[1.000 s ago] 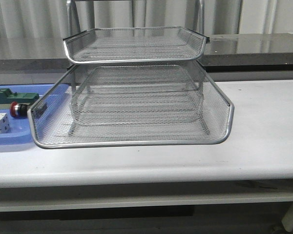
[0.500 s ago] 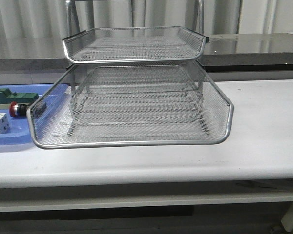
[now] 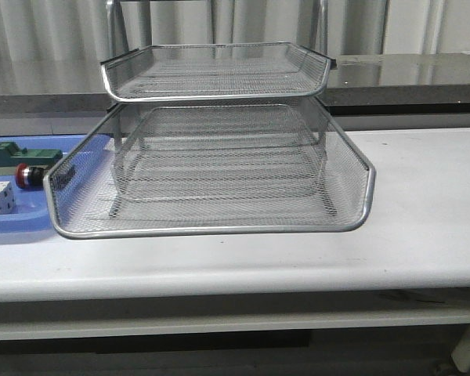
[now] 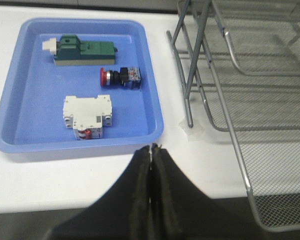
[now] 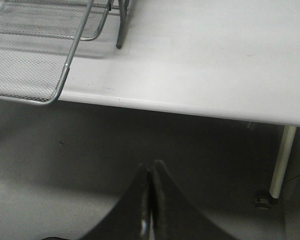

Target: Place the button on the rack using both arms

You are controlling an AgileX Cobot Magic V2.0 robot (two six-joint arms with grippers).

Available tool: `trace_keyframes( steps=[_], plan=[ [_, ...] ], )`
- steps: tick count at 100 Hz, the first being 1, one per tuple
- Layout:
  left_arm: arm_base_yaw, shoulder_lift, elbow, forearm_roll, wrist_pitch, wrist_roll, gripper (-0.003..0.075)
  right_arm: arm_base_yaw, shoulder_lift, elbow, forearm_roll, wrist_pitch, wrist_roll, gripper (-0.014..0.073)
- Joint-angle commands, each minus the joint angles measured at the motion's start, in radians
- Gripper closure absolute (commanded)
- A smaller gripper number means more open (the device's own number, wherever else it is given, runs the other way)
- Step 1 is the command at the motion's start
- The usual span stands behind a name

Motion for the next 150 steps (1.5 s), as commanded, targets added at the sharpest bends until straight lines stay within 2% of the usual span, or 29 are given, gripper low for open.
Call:
trace_keyframes(
  steps=[1, 15, 33, 58, 67, 72, 87, 91, 96, 118, 132, 150],
  plan=[
    [0.002, 0.089, -0.095, 0.001, 0.01, -0.001, 0.0741, -0.003, 0.003, -0.033, -0.003, -0.066, 0.0, 0.0662],
    [0.002, 0.218, -0.182, 0.015, 0.083, 0.004, 0.0741, -0.003, 0.003, -0.033, -0.003, -0.066, 0.0, 0.0662],
    [0.002, 0.345, -0.276, 0.018, 0.193, 0.1, 0.0741, -0.003, 0.003, -0.033, -0.003, -0.066, 0.0, 0.0662],
    [0.002, 0.434, -0.37, 0.018, 0.275, 0.124, 0.0721, -0.003, 0.003, -0.033, -0.003, -0.066, 0.0, 0.0662],
    [0.002, 0.44, -0.384, 0.018, 0.293, 0.162, 0.0633, -0.003, 0.003, -0.033, -0.003, -0.066, 0.0, 0.0662],
    [0.002, 0.44, -0.388, 0.018, 0.303, 0.189, 0.0549, -0.003, 0.003, -0.033, -0.003, -0.066, 0.0, 0.0662],
    [0.002, 0.44, -0.388, 0.02, 0.301, 0.202, 0.0205, -0.003, 0.003, -0.033, -0.003, -0.065, 0.0, 0.0662],
    [0.002, 0.44, -0.388, 0.02, 0.301, 0.202, 0.0144, -0.003, 0.003, -0.033, -0.003, -0.065, 0.0, 0.0662],
    [0.002, 0.44, -0.388, 0.02, 0.296, 0.202, 0.0111, -0.003, 0.003, -0.033, -0.003, -0.065, 0.0, 0.0662],
    [0.002, 0.449, -0.391, 0.003, 0.275, 0.22, 0.0115, -0.003, 0.003, -0.033, -0.003, -0.065, 0.0, 0.0662],
    [0.002, 0.487, -0.42, 0.003, 0.226, 0.352, 0.0115, -0.003, 0.003, -0.033, -0.003, -0.065, 0.0, 0.0662],
    [0.002, 0.607, -0.542, 0.003, 0.247, 0.507, 0.0115, -0.003, 0.003, -0.033, -0.003, -0.064, 0.0, 0.0662]
  ],
)
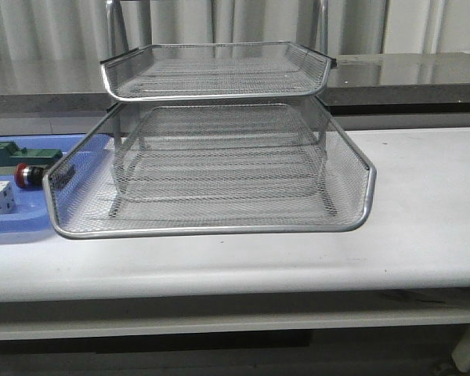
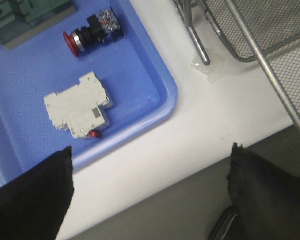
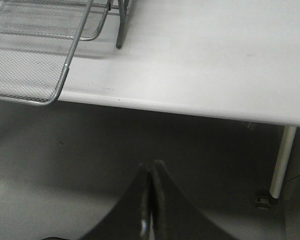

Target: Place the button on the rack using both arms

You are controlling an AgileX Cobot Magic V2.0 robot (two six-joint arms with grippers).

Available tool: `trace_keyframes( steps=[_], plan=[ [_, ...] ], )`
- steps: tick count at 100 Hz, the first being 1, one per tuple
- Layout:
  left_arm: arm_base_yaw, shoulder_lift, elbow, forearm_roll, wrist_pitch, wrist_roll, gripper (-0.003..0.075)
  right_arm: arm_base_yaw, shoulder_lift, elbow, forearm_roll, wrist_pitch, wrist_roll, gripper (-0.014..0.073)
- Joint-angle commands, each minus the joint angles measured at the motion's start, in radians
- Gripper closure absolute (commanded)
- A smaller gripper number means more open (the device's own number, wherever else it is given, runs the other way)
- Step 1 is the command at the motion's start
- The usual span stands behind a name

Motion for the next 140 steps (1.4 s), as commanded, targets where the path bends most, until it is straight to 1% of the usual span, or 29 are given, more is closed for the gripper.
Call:
trace_keyframes(
  steps=[1, 11, 38, 48, 59, 90, 140],
  plan=[
    [0.002, 0.032, -0.097, -0.023, -0.031, 0.076, 0.0115, -0.003, 0.003, -0.033, -0.003, -0.064, -0.001, 0.0662],
    [0.002, 0.118, -0.19, -0.018, -0.003, 0.135, 0.0115, -0.003, 0.003, -0.033, -0.003, -0.064, -0.001, 0.0662],
    [0.002, 0.378, -0.474, 0.079, 0.114, 0.192, 0.0115, -0.003, 0.003, -0.033, -0.003, -0.064, -0.001, 0.0662],
    [0.002, 0.453, -0.55, 0.113, 0.124, 0.196, 0.0115, -0.003, 0.003, -0.033, -0.003, -0.064, -0.001, 0.0662],
    [-0.005, 0.522, -0.611, 0.135, 0.128, 0.243, 0.0115, -0.003, 0.003, -0.033, -0.003, -0.064, -0.001, 0.0662],
    [-0.008, 0.648, -0.713, 0.152, 0.124, 0.27, 0.0115, -0.003, 0.003, -0.033, -0.003, -0.064, -0.001, 0.0662],
    [-0.008, 0.726, -0.725, 0.152, 0.041, 0.321, 0.0115, -0.003, 0.003, -0.033, -0.003, -0.065, -0.001, 0.0662]
  ],
)
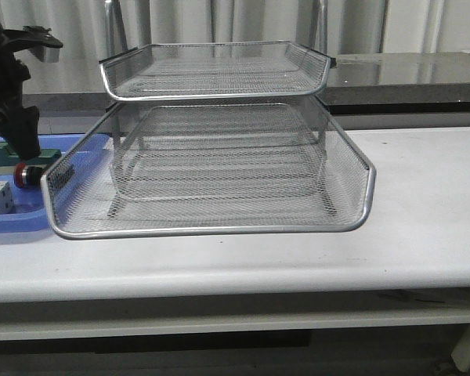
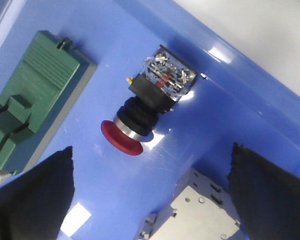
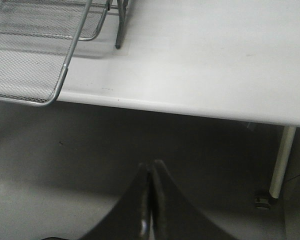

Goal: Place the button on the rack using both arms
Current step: 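Lower the left gripper onto the red-capped button in the blue tray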

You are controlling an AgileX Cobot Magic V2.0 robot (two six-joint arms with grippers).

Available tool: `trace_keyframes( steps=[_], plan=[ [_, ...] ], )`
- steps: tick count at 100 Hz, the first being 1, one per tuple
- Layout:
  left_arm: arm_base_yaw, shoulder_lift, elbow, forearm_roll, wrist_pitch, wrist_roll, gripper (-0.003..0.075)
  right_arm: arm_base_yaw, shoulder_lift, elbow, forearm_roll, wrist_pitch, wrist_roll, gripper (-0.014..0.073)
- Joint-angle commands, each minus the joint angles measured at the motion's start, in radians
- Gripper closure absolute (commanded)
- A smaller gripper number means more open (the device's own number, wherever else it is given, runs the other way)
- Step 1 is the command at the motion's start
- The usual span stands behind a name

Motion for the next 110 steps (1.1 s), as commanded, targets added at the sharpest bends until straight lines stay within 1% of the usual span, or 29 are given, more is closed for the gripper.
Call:
trace_keyframes(
  steps=[1, 14, 24, 60, 79, 110],
  plan=[
    [-0.007, -0.055, -0.032, -0.005, -0.056, 0.005, 0.0115, -0.003, 0.003, -0.033, -0.003, -0.065, -0.002, 0.0662],
    [-0.007, -0.055, -0.032, -0.005, -0.092, 0.007, 0.0115, -0.003, 0.003, -0.033, -0.003, -0.065, -0.002, 0.0662],
    [-0.007, -0.055, -0.032, -0.005, -0.094, 0.034, 0.0115, -0.003, 0.003, -0.033, -0.003, -0.065, -0.002, 0.0662],
    [-0.011, -0.048, -0.032, -0.005, -0.139, 0.051, 0.0115, -0.003, 0.003, -0.033, -0.003, -0.065, -0.002, 0.0662],
    [-0.027, -0.015, -0.041, -0.005, -0.139, 0.056, 0.0115, -0.003, 0.003, -0.033, -0.003, -0.065, -0.002, 0.0662],
    [-0.037, 0.051, -0.111, -0.005, -0.111, 0.056, 0.0115, -0.003, 0.003, -0.033, -0.003, -0.064, -0.002, 0.0662]
  ],
)
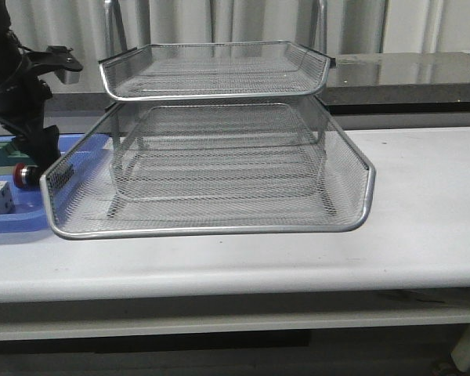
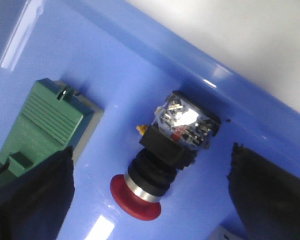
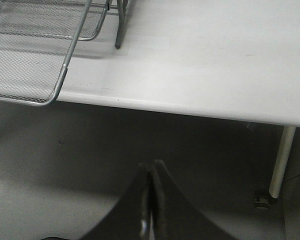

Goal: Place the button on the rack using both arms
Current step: 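Lower the left gripper onto the red-capped button in the blue tray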

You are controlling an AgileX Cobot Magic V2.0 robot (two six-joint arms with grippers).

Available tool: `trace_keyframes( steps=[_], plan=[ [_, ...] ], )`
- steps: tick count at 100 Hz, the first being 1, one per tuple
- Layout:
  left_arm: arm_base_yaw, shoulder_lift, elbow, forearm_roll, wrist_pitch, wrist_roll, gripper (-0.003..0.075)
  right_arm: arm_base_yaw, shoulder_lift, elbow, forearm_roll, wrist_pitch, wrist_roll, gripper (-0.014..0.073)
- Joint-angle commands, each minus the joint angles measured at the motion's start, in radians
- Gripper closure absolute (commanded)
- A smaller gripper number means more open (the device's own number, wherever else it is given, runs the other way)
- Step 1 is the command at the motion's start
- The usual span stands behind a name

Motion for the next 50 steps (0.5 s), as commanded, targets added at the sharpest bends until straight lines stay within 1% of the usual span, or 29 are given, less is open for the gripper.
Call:
trace_keyframes(
  steps=[1, 50],
  plan=[
    [-0.009, -0.055, -0.04, -0.005, -0.024, -0.003, 0.0115, -0.003, 0.003, -0.033, -0.003, -0.064, -0.002, 0.0662],
    [-0.009, 0.008, -0.045, 0.008, -0.024, -0.003, 0.0115, -0.003, 0.003, -0.033, -0.003, -0.064, -0.002, 0.0662]
  ],
)
